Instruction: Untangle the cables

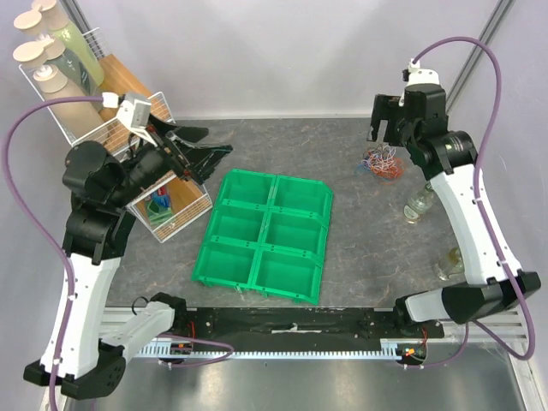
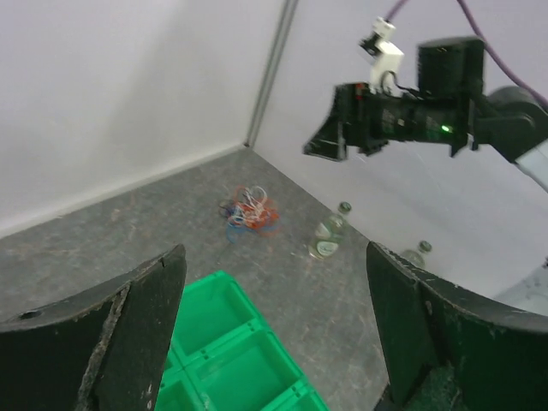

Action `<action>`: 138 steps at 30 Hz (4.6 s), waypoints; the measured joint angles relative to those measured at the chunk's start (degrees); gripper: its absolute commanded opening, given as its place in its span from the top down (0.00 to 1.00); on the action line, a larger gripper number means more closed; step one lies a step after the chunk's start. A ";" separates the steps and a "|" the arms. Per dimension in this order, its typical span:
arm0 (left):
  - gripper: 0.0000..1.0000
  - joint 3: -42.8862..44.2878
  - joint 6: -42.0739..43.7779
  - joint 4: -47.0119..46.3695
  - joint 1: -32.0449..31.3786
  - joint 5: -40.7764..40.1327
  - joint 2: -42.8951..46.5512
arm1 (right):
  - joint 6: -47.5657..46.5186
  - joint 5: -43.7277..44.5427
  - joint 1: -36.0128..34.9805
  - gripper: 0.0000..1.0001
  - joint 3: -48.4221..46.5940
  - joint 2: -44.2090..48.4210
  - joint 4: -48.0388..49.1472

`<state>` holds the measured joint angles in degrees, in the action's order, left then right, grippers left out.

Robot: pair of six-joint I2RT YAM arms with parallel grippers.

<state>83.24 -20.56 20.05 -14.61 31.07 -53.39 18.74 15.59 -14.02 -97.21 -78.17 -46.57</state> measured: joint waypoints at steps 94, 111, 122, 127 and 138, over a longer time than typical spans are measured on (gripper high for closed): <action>0.53 32.11 1.05 15.15 -40.11 -3.02 -61.75 | 8.63 -31.76 9.68 1.00 25.88 9.77 -5.35; 0.98 31.36 0.11 14.14 -40.11 -4.83 -61.75 | 5.51 -23.39 9.73 0.24 31.50 10.03 -5.46; 0.98 30.34 0.04 14.56 -40.11 -5.03 -52.06 | 2.49 -20.92 11.28 0.19 34.14 9.05 -4.72; 0.98 32.98 0.00 14.56 -40.11 -5.44 -50.80 | 3.96 -25.94 11.91 0.26 38.86 5.73 -2.60; 0.99 35.85 -0.20 15.61 -40.11 -5.62 -50.84 | 2.97 -31.54 11.21 0.20 45.72 5.55 -1.22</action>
<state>119.09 -20.75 35.66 -54.72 25.45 -104.22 21.71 -15.94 -2.81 -51.48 -72.62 -47.79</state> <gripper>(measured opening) 0.033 0.790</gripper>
